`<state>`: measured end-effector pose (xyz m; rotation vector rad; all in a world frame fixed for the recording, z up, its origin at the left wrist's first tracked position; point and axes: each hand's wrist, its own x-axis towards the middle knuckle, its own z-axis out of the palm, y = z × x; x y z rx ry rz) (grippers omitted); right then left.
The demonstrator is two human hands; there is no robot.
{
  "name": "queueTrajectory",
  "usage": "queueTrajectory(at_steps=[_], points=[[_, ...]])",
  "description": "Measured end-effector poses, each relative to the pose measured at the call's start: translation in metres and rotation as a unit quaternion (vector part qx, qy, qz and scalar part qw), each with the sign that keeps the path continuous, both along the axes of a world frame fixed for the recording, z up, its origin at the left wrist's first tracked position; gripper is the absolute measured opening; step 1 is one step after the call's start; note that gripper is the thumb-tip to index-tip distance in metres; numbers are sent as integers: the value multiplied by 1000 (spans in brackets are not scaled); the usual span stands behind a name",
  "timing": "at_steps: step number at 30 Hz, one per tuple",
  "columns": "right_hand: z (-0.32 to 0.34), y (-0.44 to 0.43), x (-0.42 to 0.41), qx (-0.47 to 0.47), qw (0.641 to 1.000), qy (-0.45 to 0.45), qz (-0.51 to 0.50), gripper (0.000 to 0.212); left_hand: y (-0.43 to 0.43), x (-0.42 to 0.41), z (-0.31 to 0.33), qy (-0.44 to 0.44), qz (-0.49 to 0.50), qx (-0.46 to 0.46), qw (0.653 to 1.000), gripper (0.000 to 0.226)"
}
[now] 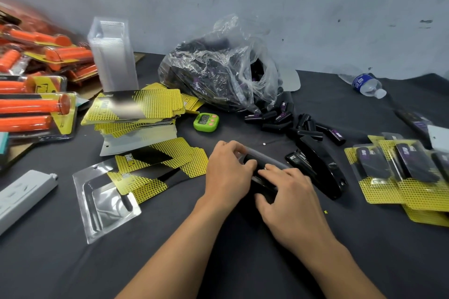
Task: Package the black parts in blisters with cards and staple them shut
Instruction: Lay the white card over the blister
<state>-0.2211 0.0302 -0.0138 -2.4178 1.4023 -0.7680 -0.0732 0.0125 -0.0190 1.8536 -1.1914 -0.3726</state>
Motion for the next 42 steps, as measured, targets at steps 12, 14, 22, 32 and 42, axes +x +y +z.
queueTrajectory(at_steps=[12,14,22,32,42], points=[[12,-3,43,-66,987,-110,96,31,20,21,43,-61,229,-252,938,18],[18,-7,74,-17,986,-78,144,26,26,38,51,-45,273,-274,921,22],[28,-28,161,70,943,95,311,40,37,85,53,103,338,-186,917,21],[23,-12,146,-38,979,116,165,15,35,83,52,87,308,-242,916,25],[64,-41,54,59,960,-272,8,29,27,53,54,261,-5,-268,927,41]])
